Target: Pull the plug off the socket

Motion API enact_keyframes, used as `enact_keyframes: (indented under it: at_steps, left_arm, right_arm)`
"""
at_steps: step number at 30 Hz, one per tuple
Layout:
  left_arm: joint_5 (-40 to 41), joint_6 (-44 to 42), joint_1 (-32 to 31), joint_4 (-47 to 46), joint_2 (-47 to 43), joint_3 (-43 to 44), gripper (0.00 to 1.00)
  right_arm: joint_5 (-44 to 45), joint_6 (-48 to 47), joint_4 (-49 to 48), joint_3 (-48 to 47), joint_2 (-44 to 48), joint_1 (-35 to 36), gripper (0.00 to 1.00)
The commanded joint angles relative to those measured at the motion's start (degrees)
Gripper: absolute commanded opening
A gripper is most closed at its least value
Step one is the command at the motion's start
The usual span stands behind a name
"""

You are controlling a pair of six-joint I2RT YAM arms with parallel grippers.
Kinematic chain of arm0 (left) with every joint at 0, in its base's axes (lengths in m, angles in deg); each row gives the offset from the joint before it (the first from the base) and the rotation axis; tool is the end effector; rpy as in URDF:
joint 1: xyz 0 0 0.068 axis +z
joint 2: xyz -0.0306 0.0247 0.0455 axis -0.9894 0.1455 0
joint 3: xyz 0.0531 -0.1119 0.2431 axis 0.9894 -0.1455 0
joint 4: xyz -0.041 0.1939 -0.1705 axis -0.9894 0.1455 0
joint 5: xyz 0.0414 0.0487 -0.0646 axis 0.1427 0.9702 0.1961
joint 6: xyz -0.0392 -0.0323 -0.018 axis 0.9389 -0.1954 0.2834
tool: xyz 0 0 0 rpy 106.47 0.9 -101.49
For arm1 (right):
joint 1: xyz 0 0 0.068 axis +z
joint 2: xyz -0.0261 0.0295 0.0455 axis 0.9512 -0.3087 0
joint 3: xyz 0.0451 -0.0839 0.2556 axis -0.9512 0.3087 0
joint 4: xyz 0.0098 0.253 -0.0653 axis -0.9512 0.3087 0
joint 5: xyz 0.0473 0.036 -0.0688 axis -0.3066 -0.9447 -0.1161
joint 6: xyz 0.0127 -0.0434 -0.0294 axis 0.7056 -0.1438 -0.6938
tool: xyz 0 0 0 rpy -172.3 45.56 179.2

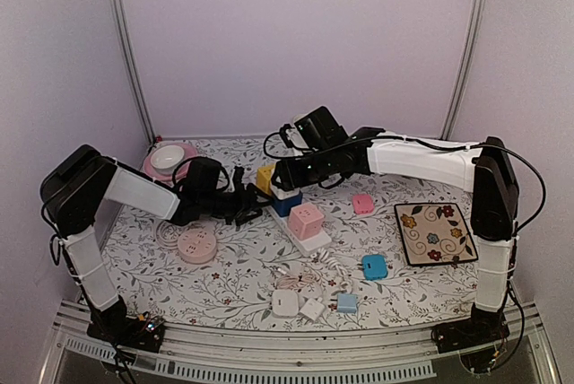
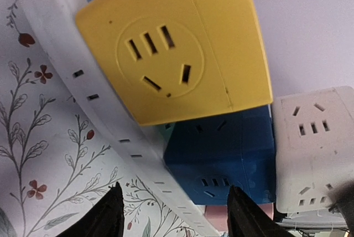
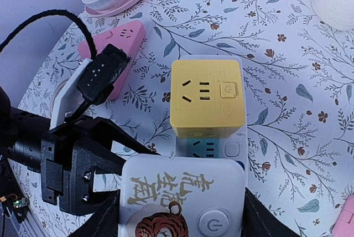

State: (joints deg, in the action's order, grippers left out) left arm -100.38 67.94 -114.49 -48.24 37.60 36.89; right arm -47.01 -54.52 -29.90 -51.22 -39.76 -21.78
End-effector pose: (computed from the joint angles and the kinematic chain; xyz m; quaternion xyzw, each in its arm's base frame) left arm 0.2943 -0.2095 0.1415 -0.0648 0.8520 -0.4823 0.1932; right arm 0.2975 0.3588 0.2632 -0.2526 0.8778 0.2390 0.3294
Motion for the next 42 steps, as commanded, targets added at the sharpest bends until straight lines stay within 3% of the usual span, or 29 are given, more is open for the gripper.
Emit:
enact_keyframes:
  at_steps: [1, 13, 24, 28, 42]
  left_arm:
    - [1.24, -5.11, -1.01, -1.92, -1.82, -0.75, 0.64]
    - [12.04, -30.54, -6.03, -17.94, -10.29, -11.90, 0.68]
    - [19.34, -46.62, -8.96, -46.07, -4.01, -19.88, 0.68]
    - [16.75, -50.69, -9.26, -36.82, -1.82, -14.65, 0.63]
    - [14.90, -55.83, -11.25, -27.69, 2.58, -8.40, 0.62]
  right_arm:
    - [-1.09, 1.48, -5.56, -4.97, 1.41, -0.37, 0.20]
    - [-11.68, 3.68, -3.94, -5.68, 3.89, -2.54, 0.20]
    - [-14.87, 3.94, -3.05, -6.70, 4.38, -2.68, 0.20]
    - [-15.03, 3.83, -2.69, -6.68, 4.69, -2.69, 0.20]
    - [-14.85, 3.56, -2.34, -7.12, 4.55, -2.69, 0.21]
